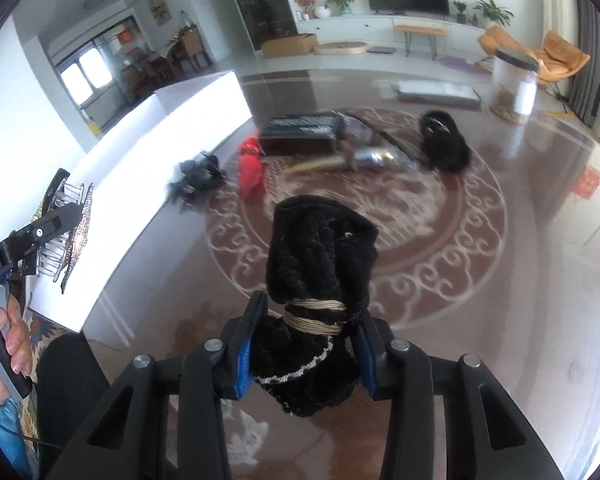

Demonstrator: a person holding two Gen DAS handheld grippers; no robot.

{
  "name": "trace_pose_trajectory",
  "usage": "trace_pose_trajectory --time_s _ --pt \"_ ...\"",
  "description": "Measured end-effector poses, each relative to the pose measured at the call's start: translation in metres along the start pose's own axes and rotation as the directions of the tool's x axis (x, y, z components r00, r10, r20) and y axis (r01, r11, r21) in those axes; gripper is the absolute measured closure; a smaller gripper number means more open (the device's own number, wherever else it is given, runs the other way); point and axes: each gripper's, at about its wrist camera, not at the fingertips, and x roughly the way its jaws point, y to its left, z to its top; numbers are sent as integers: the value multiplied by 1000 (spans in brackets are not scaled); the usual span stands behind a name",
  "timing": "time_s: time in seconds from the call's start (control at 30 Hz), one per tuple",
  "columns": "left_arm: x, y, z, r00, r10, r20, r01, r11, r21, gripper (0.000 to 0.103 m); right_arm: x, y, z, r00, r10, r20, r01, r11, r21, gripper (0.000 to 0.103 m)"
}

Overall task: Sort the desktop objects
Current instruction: 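Carry the bow clip and scrunchie into the white bin and open both tools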

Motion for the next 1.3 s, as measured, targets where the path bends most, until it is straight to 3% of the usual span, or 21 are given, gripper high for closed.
trace_pose_trajectory --time_s 0.07,0.17,0.33,0.47,0.67,0.73,0.77,0.87,0.93,1.03,1.1,1.2,1.3 --pt "-21 29 18 998 56 27 -55 998 -31 51 0 39 29 998 53 30 -51 996 -74 62" --pt "-39 85 33 982 189 17 -186 978 -99 51 3 104 67 987 152 57 -140 974 -180 62" --pt "-44 180 27 941 331 -78 -340 907 -249 51 29 210 105 947 322 -9 -311 905 -292 62" --pt "-34 220 13 913 377 -156 -407 869 -282 51 71 288 91 914 379 -145 -405 830 -382 61" --pt "-13 247 0 885 396 -246 -455 847 -273 51 135 351 52 899 313 -306 -426 785 -449 59" --pt "-8 254 -3 875 398 -274 -469 836 -284 50 148 355 42 900 276 -338 -415 782 -465 52" --pt "-6 256 -5 871 402 -281 -476 831 -288 50 152 357 40 902 267 -338 -408 782 -472 40" --pt "-6 257 -8 860 428 -278 -500 817 -288 38 151 349 38 909 282 -308 -404 784 -471 22" --pt "-9 253 -9 844 467 -263 -530 801 -279 29 145 341 40 912 300 -280 -402 789 -464 19" --pt "-16 245 -7 833 501 -234 -552 785 -281 29 129 318 46 921 328 -210 -389 806 -446 19" --pt "-23 232 -4 841 502 -201 -540 793 -280 29 111 296 47 928 348 -135 -371 823 -430 16" --pt "-30 193 4 866 483 -125 -499 831 -244 29 89 253 44 945 327 -11 -303 861 -409 4" --pt "-30 135 9 910 411 -54 -414 892 -184 27 79 194 32 967 244 78 -198 905 -377 3"
